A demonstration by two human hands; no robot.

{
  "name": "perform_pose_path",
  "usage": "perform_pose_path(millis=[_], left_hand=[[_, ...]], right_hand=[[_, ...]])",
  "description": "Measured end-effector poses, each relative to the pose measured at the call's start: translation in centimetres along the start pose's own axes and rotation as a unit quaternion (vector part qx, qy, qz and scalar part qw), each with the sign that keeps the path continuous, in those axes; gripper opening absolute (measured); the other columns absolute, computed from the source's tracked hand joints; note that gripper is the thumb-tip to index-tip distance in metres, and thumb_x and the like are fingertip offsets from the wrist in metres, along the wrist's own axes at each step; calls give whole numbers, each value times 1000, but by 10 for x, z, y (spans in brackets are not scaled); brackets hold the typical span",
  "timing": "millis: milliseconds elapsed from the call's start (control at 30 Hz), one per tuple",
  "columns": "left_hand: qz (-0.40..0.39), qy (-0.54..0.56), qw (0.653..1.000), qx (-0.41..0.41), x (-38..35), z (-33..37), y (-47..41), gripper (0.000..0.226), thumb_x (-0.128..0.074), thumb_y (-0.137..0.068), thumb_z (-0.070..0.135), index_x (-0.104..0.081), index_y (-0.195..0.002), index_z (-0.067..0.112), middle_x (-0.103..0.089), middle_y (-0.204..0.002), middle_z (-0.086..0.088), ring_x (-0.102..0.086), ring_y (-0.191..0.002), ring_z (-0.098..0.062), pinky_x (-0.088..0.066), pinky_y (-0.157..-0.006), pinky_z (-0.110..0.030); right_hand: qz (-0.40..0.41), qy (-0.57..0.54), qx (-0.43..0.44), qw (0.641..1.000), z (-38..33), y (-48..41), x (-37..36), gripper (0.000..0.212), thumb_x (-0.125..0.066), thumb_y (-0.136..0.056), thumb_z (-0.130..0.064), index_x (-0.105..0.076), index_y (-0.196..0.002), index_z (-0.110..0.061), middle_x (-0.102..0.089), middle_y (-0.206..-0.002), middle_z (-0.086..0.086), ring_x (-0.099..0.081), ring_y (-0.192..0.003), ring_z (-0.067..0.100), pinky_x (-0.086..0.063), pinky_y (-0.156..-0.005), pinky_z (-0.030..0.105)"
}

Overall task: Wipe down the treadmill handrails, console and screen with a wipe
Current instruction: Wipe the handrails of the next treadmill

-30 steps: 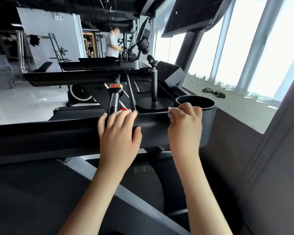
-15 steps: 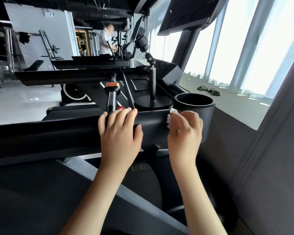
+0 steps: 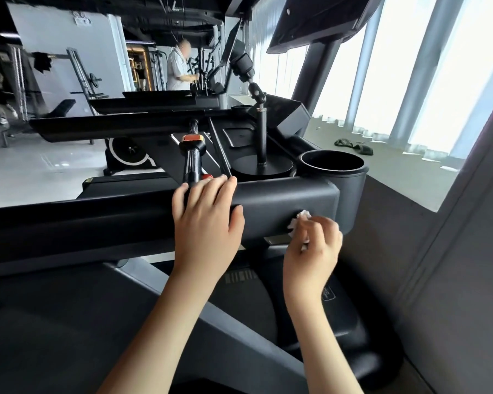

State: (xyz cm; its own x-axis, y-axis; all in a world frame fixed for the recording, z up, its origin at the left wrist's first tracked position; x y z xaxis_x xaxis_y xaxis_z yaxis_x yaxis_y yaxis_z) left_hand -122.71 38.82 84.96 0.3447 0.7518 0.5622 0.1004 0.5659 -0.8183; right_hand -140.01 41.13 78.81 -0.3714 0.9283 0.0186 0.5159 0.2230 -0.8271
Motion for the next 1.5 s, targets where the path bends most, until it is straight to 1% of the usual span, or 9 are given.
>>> perform_pose_path(millis=[233,433,567,733,967,1067,1200,1367,1500], left_hand=[[-5,39,999,1,7,-7,-3,49,-38,-88,32,-60,-126,10,-60,-127,-4,-52,-120,-24,-23,-107,-37],[28,-23,999,36,12,-22,6,46,-43,-89,34,-61,-123,8,-62,-121,-7,-50,-115,-27,-20,-111,-43],[30,-23,999,32,12,-22,6,45,-44,-90,34,-61,-122,7,-63,-121,-7,-54,-115,-28,-21,-110,-42],[26,-19,999,26,12,-22,6,45,-44,-91,34,-61,-122,7,-63,-121,-7,-55,-116,-29,-22,-109,-41],[19,-24,999,19,13,-23,6,44,-44,-91,33,-61,-122,7,-62,-122,-7,-55,-117,-28,-22,-110,-40],[15,-24,999,20,13,-23,6,45,-43,-91,34,-60,-123,7,-62,-122,-7,-54,-118,-28,-22,-110,-40],[18,-26,999,17,13,-22,7,45,-43,-91,33,-60,-123,7,-62,-122,-7,-54,-117,-29,-23,-109,-41],[11,-28,999,11,14,-24,6,46,-42,-90,33,-60,-124,8,-62,-123,-7,-55,-117,-28,-22,-109,-40],[14,-28,999,13,13,-23,7,46,-43,-90,33,-60,-123,7,-62,-122,-7,-54,-118,-28,-23,-109,-41]], right_hand=[[-32,-24,31,999,-14,2,-9,18,-65,-77,15,-71,-83,-1,-63,-92,12,-55,-83,29,-28,-88,6],[-16,-49,3,999,-18,23,-9,13,-60,-90,-2,-71,-83,1,-63,-91,11,-54,-83,26,-38,-83,17],[-44,-51,56,996,-36,-1,-13,27,-61,-75,15,-74,-91,-2,-64,-92,13,-48,-86,24,-31,-86,8],[-20,-38,2,999,-34,-27,-9,35,-57,-78,14,-73,-101,-6,-64,-96,13,-44,-88,23,-34,-77,18],[-156,46,108,981,-65,-71,-39,15,-60,-74,3,-69,-64,-2,-61,-75,13,-51,-73,33,-15,-60,21],[-292,126,127,940,-73,-83,-64,12,-62,-84,-3,-73,-81,-2,-63,-90,12,-55,-91,36,-17,-66,21],[-381,62,162,908,-89,-69,-74,15,-60,-88,-5,-76,-89,-6,-63,-98,9,-51,-97,33,-35,-75,30],[-206,35,132,969,-70,-75,-51,18,-56,-72,-6,-72,-65,-2,-61,-71,12,-52,-69,35,-40,-62,29],[-161,-29,148,975,-76,-44,-32,17,-64,-76,6,-76,-84,-4,-63,-83,8,-52,-77,31,-37,-63,22]])
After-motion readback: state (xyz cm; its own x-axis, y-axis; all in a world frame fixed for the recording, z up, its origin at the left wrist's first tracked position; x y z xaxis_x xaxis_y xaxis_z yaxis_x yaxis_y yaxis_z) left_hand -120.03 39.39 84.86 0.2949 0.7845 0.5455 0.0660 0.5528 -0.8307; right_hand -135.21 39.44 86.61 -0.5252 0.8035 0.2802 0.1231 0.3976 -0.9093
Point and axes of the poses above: each hand's wrist, its own y-axis away from the middle knuckle, its own x-axis out of the back of the hand, z = x × y, the point moved 7 cm from there along -y, towards the middle knuckle
